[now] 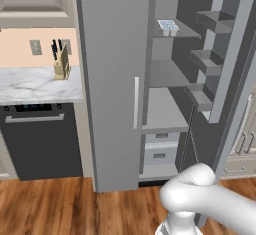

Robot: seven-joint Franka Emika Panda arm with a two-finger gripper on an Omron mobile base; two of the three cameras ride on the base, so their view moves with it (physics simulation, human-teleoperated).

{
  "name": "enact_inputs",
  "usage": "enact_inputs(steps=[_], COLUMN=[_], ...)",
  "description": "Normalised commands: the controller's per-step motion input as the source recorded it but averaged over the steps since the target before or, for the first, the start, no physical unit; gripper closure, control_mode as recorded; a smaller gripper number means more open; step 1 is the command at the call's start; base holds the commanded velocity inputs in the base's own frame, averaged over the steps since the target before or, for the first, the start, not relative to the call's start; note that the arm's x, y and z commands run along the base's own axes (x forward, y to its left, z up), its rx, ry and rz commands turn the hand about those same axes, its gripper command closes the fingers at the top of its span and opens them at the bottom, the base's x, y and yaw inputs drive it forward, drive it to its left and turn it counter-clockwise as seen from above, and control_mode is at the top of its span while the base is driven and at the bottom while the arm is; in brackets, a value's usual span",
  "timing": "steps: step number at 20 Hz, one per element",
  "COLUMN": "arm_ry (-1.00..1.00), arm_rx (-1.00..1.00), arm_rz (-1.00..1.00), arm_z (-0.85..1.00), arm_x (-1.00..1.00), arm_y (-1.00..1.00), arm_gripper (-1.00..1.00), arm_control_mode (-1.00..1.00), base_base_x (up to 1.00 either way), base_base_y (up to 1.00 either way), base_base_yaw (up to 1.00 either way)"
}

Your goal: The ice cube tray has been filled with water. Take the tray and place it in the freezer to make ice. Close the freezer door after placing the tray.

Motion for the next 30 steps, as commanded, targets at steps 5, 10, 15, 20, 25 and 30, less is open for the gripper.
enact_inputs(steps=[5,10,15,20,25,30], arm_ry=[-0.02,-0.04,-0.06,-0.07,-0.04,0.00], arm_rx=[0.00,0.00,0.00,0.00,0.00,0.00], arm_rz=[0.16,0.02,0.00,0.00,0.00,0.00], arm_z=[-0.37,-0.34,-0.41,-0.46,-0.44,-0.36], arm_x=[0.04,0.00,0.13,0.27,0.37,0.38], arm_y=[0.00,0.00,0.07,0.04,0.00,0.00], arm_gripper=[-1.00,-1.00,-1.00,-1.00,-1.00,-1.00], arm_control_mode=[-1.00,-1.00,-1.00,-1.00,-1.00,-1.00], base_base_x=[0.00,0.00,0.00,0.00,0.00,0.00], base_base_y=[0.00,0.00,0.00,0.00,0.00,0.00], base_base_yaw=[0.00,0.00,0.00,0.00,0.00,0.00])
